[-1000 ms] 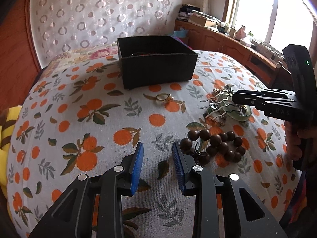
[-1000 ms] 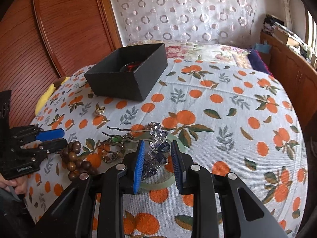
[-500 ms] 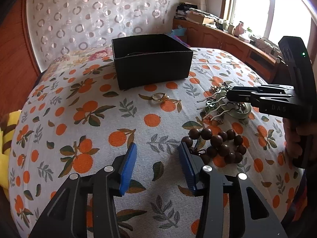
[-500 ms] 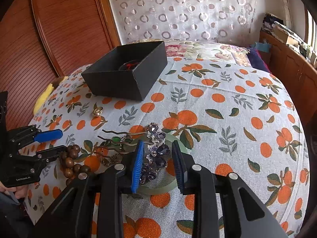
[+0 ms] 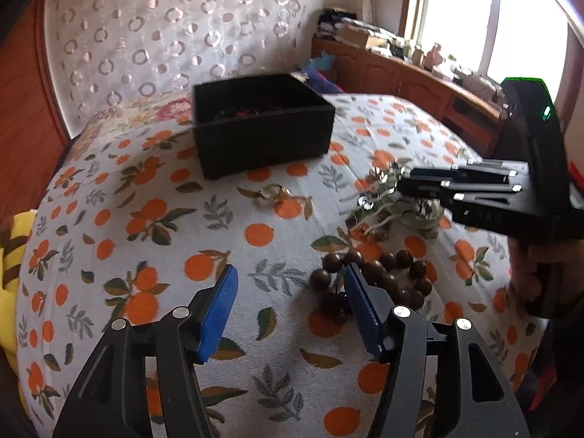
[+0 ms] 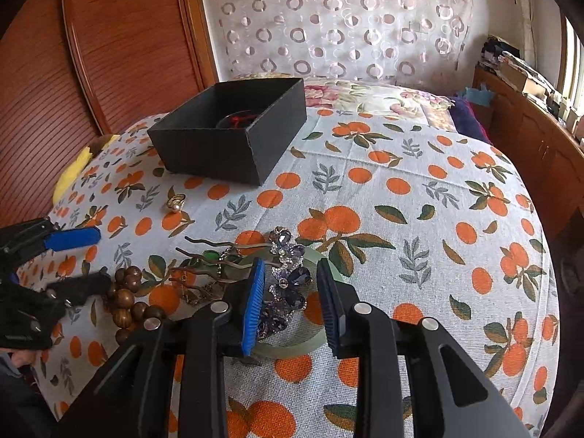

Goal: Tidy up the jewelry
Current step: 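Close the right tool on the purple flower hair clip while the left tool nears the wooden beads, then close the left tool on the dark wooden bead bracelet and lift it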

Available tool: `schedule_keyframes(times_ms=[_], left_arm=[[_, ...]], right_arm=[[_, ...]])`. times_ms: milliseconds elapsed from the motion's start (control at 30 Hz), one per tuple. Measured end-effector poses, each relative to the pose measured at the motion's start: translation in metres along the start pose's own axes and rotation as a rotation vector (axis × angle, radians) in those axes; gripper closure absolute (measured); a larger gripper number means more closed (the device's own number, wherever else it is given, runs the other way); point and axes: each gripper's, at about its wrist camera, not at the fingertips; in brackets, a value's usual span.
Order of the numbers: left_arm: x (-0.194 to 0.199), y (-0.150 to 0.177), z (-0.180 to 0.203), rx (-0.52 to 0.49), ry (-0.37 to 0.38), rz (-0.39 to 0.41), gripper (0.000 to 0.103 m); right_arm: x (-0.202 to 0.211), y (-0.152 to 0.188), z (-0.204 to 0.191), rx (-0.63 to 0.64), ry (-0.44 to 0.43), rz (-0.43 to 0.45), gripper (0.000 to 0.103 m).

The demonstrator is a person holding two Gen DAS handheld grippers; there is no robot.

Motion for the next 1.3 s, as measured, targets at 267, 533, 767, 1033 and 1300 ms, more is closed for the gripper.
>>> schedule_keyframes(times_ms=[267, 533, 767, 1033, 1300], left_arm=[[-0.01, -0.004, 0.005, -0.039, -0.021, -0.022, 0.045], [-0.016, -0.009, 0.011, -0.057, 0.034, -0.027, 0.072], [-0.013, -0.008, 0.018, -0.068, 0.044, -0.021, 0.089], [0.01, -0.013, 0.013, -0.041, 0.016, 0.041, 0.091], [0.041, -0.02, 0.007, -0.025, -0.002, 0.122, 0.091]], right_arm=[[0.0, 0.001, 0.0, -0.003, -0.003, -0.001, 0.071], [0.0, 0.0, 0.0, -0.006, -0.006, -0.002, 0.071], [-0.001, 0.0, 0.0, -0.006, -0.005, -0.002, 0.071], [0.0, 0.0, 0.001, -0.006, -0.006, -0.002, 0.071], [0.0, 0.0, 0.0, -0.001, 0.001, -0.001, 0.071]])
Point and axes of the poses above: each gripper's, at about its wrist camera, not at the fingertips, and x roughly against the way its jaws point, z to its right, y to its underside, and after that the axes turned 7 degrees about -x, right-handed
